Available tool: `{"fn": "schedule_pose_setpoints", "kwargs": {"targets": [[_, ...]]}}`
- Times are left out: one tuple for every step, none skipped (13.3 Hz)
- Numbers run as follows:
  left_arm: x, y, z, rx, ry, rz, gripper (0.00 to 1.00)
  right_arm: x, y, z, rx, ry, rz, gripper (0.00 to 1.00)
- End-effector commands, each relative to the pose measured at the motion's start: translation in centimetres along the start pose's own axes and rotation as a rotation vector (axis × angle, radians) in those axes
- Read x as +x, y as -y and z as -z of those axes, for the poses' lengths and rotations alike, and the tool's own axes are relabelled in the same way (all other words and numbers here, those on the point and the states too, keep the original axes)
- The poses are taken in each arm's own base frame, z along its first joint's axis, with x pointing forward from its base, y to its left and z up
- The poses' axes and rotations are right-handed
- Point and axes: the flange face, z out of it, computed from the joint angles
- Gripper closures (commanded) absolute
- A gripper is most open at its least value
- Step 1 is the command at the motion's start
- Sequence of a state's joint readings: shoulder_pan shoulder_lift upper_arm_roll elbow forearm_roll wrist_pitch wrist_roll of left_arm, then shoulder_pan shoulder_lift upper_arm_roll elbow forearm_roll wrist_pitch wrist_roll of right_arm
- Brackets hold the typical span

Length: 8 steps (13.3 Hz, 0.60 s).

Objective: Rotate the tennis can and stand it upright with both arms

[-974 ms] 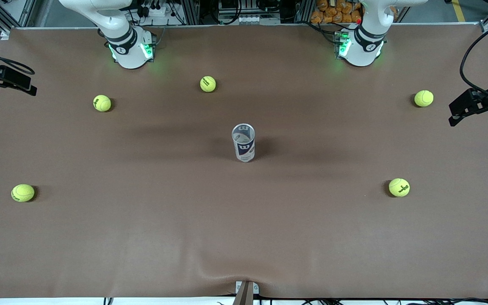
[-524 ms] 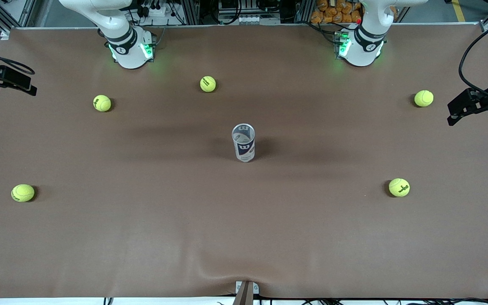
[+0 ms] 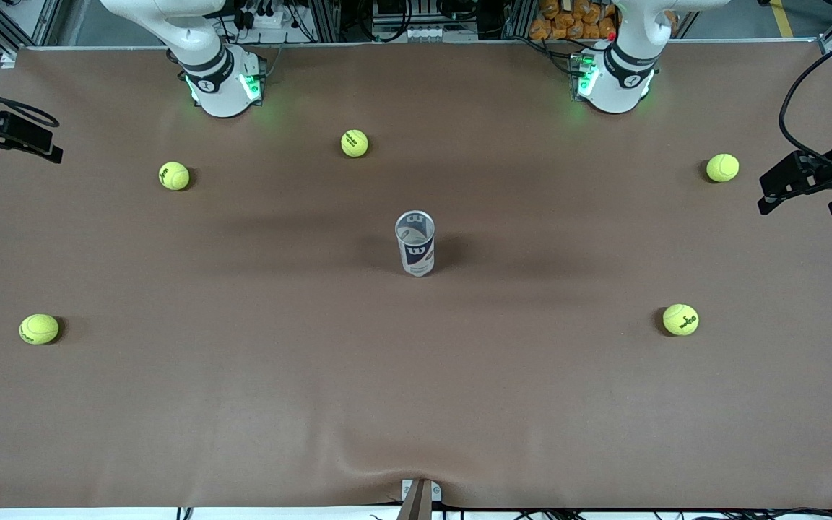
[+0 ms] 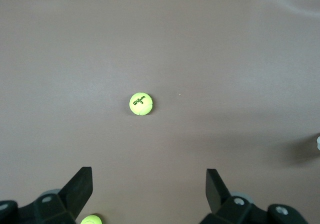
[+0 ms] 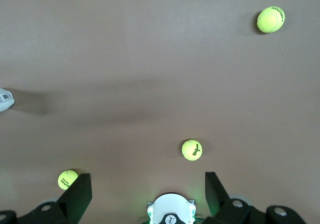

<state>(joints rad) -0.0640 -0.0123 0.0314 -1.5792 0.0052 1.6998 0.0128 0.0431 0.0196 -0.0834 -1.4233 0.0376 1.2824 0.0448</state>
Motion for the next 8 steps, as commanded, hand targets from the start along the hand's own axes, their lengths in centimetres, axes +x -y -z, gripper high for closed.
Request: {"fn": "schedule_pose_setpoints", "kwargs": {"targets": [[-0.11, 0.22, 0.32, -0.015, 0.007, 0.01, 0.0, -0.14, 0.2, 0.45, 0.01, 0.0, 0.0, 0.0], [-0.13, 0.19, 0.31, -0.018, 0.009, 0.017, 0.0, -0.14, 0.2, 0.45, 0.01, 0.0, -0.002, 0.0], [-0.11, 0.71, 0.22, -0.017, 0.01, 0.026, 0.0, -0.15, 0.27, 0.45, 0.01, 0.0, 0.001, 0.0], [-0.07, 0.98, 0.2, -0.015, 0.01, 0.029, 0.0, -0.15, 0.28, 0.45, 0.01, 0.0, 0.001, 0.0], [-0.1, 0.99, 0.29, -0.015, 0.009, 0.03, 0.0, -0.14, 0.12, 0.45, 0.011, -0.001, -0.002, 0.0], [-0.1, 0.89, 0.29, -0.017, 0.009, 0.031, 0.0, -0.15, 0.29, 0.45, 0.012, 0.0, 0.002, 0.0], [-0.1, 0.8, 0.29, -0.017, 0.009, 0.031, 0.0, -0.16, 0.53, 0.44, 0.011, 0.0, 0.006, 0.0], [-0.11, 0.7, 0.27, -0.019, 0.01, 0.028, 0.0, -0.18, 0.92, 0.42, 0.008, 0.0, 0.012, 0.0]]}}
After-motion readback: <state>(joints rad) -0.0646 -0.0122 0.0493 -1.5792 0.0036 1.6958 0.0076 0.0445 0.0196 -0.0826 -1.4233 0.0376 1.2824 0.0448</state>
